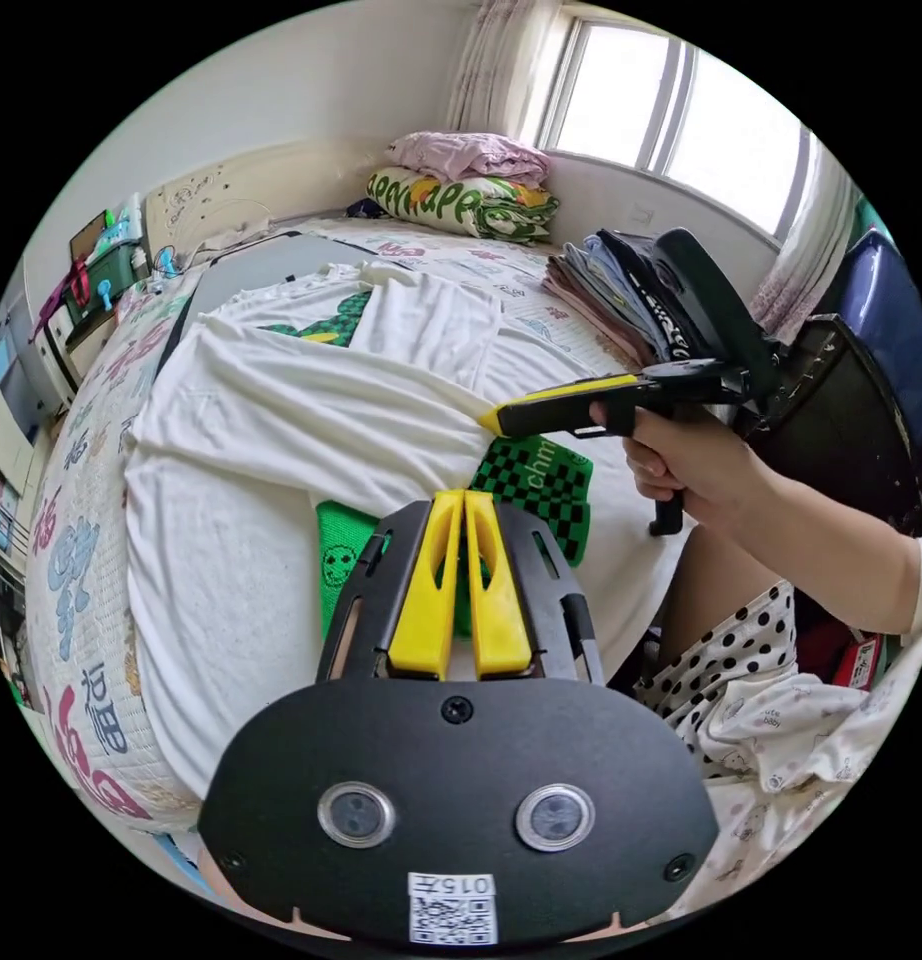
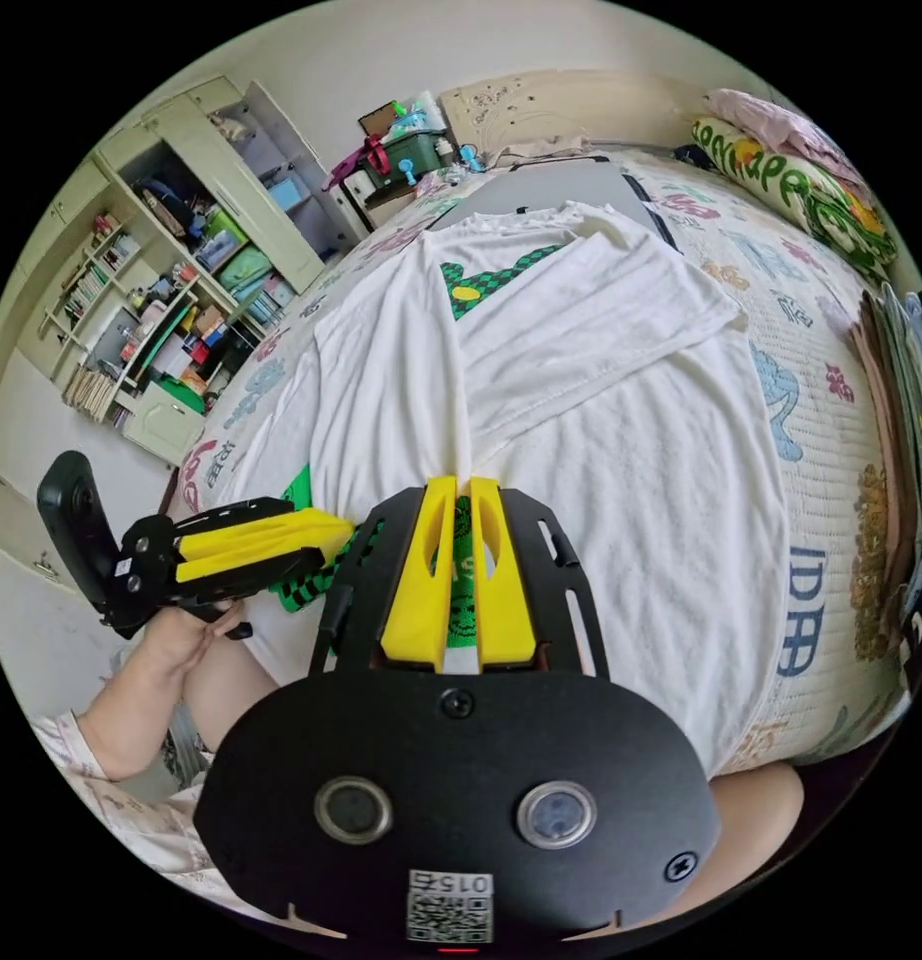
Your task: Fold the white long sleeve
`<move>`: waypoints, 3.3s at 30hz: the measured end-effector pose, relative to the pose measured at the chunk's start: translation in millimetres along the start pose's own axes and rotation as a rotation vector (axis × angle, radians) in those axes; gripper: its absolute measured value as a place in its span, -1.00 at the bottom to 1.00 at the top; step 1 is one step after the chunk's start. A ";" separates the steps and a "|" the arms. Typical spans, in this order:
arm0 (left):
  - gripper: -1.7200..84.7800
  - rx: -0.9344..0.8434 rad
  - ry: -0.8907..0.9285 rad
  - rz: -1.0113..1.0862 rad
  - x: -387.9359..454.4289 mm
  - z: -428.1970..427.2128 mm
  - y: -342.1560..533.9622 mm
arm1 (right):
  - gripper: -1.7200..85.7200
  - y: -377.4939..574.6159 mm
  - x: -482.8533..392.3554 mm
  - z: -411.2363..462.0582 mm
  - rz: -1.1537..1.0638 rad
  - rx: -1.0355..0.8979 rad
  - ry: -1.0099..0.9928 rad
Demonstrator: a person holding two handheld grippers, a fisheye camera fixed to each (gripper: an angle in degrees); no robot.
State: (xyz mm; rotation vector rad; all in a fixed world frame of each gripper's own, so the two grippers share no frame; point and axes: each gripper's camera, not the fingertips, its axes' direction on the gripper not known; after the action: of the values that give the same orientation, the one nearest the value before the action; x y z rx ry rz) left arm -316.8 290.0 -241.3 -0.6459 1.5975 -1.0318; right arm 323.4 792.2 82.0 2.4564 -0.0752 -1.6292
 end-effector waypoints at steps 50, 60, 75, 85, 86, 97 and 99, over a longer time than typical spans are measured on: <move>-0.81 0.148 -0.184 -0.139 -461.6 -9.4 -125.8 | -0.76 -329.0 -117.5 8.6 -0.078 -0.211 0.234; -0.70 0.037 -0.109 -0.427 -603.3 144.5 -189.5 | -0.71 -369.8 -72.3 24.8 0.000 -0.196 0.201; -0.94 0.094 -0.150 -0.188 -558.9 158.1 -204.9 | -0.97 -352.0 -86.4 -114.1 -0.104 -0.040 0.297; -0.95 0.294 0.034 0.290 -339.9 -24.8 53.4 | -0.96 -84.3 -114.3 -378.2 -0.308 0.247 0.038; -0.95 0.250 0.090 0.309 -316.7 -25.9 95.2 | -0.96 -45.1 -109.6 -388.2 -0.288 0.200 0.002; -0.95 0.040 0.108 0.399 -201.5 15.3 222.2 | -0.97 101.7 -87.0 -443.0 -0.165 0.033 -0.135; -0.95 0.055 0.096 0.403 -194.6 14.3 227.2 | -0.97 104.2 -87.5 -464.6 -0.189 0.053 -0.118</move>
State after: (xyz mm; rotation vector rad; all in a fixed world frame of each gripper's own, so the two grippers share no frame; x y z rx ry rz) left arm -226.3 555.6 -345.9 -0.2232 1.6891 -0.8102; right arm 721.6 764.3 355.8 2.4701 0.1021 -1.8717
